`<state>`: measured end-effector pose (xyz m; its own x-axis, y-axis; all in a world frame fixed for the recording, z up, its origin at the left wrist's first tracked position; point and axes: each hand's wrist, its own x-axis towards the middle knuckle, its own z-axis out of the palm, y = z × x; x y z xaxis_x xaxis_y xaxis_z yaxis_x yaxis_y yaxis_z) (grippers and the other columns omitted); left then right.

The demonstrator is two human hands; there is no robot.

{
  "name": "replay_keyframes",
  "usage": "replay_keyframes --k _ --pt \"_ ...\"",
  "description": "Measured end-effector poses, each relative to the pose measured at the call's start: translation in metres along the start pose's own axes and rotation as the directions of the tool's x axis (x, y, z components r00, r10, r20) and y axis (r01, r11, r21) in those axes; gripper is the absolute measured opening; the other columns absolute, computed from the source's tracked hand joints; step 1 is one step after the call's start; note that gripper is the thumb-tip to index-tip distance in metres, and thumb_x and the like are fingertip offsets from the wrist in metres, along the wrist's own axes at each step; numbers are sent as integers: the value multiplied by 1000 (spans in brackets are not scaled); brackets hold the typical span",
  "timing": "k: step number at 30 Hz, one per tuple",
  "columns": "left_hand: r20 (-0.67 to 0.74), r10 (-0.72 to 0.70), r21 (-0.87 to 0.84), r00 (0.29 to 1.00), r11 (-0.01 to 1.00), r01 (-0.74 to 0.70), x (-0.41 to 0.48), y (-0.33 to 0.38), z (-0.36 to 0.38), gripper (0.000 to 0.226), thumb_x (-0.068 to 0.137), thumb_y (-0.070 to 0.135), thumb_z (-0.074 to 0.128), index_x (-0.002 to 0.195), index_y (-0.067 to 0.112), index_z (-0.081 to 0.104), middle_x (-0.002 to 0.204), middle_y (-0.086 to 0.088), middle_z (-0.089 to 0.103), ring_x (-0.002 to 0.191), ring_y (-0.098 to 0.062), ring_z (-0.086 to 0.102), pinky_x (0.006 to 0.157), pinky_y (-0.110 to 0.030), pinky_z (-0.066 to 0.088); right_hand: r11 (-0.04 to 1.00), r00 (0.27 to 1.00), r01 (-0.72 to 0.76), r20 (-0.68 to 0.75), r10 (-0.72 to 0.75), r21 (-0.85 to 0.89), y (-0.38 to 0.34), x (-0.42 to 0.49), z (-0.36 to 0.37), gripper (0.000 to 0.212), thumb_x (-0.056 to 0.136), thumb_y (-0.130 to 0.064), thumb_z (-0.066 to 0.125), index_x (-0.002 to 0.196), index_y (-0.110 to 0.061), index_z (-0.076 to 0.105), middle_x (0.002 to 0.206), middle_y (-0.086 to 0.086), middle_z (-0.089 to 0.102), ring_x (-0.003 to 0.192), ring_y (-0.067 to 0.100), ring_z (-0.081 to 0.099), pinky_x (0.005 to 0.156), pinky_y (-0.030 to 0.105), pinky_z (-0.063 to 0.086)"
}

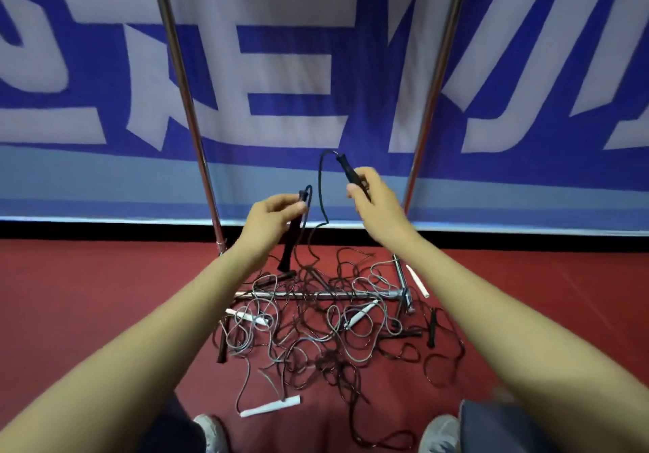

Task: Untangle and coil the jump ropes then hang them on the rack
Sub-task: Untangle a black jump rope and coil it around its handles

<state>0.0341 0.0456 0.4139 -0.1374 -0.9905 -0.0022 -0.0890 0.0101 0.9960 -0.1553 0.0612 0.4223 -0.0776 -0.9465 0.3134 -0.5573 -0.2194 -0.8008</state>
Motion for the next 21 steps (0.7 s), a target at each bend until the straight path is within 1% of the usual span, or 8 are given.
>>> replay_keyframes --k 2,6,8,11,13,16,18,21 --pt "-35 -14 -113 999 994 10 1 -1 -3 21 93 14 61 113 9 64 98 0 70 90 -5 63 74 -19 46 997 998 64 28 -63 -32 -4 -12 6 11 100 -18 45 110 -14 50 75 -1 52 65 18 48 60 30 37" --pt "-50 -150 -277 987 952 130 1 -20 -2 20 89 5 64 108 0 59 93 -12 63 75 -17 63 65 -22 53 988 967 -151 209 142 26 12 -29 29 5 100 -20 48 105 -20 48 83 -3 62 60 15 52 58 30 42" --pt "-27 -187 -326 982 930 168 2 -28 -2 10 88 -1 63 94 5 58 85 -9 63 64 -12 68 59 -22 56 970 956 -212 229 181 120 16 -31 38 6 100 -19 49 106 -18 49 88 -2 63 71 16 59 68 36 50" --pt "68 -189 -295 980 934 201 4 -31 5 9 87 -2 63 83 5 59 82 -10 65 63 -13 69 59 -21 57 963 928 -256 301 219 90 16 -31 48 13 101 -21 47 112 -18 53 104 7 67 97 25 65 89 46 53" --pt "94 -168 -244 981 952 187 7 -31 12 7 86 0 65 82 4 60 77 -8 66 63 -15 67 62 -22 57 918 897 -347 354 264 193 13 -29 52 16 103 -22 44 115 -16 51 102 14 67 85 32 70 78 53 57" --pt "40 -153 -169 987 973 158 11 -31 17 10 81 7 71 84 7 62 78 -6 64 70 -16 61 72 -25 51 807 870 -444 404 284 389 8 -29 48 18 102 -22 46 118 -13 50 91 12 65 57 21 65 56 39 60" --pt "13 -149 -93 989 984 150 12 -31 15 13 80 15 75 85 11 63 80 -3 63 73 -13 58 68 -23 42 810 881 -411 410 236 418 9 -29 44 20 101 -19 49 120 -12 51 89 9 65 53 13 60 48 28 55" --pt "-7 -110 10 994 994 110 14 -30 10 19 77 23 78 85 13 64 79 0 64 72 -9 58 69 -22 41 790 871 -415 449 201 451 11 -30 38 22 100 -15 50 122 -14 52 89 5 66 56 10 58 49 23 52"
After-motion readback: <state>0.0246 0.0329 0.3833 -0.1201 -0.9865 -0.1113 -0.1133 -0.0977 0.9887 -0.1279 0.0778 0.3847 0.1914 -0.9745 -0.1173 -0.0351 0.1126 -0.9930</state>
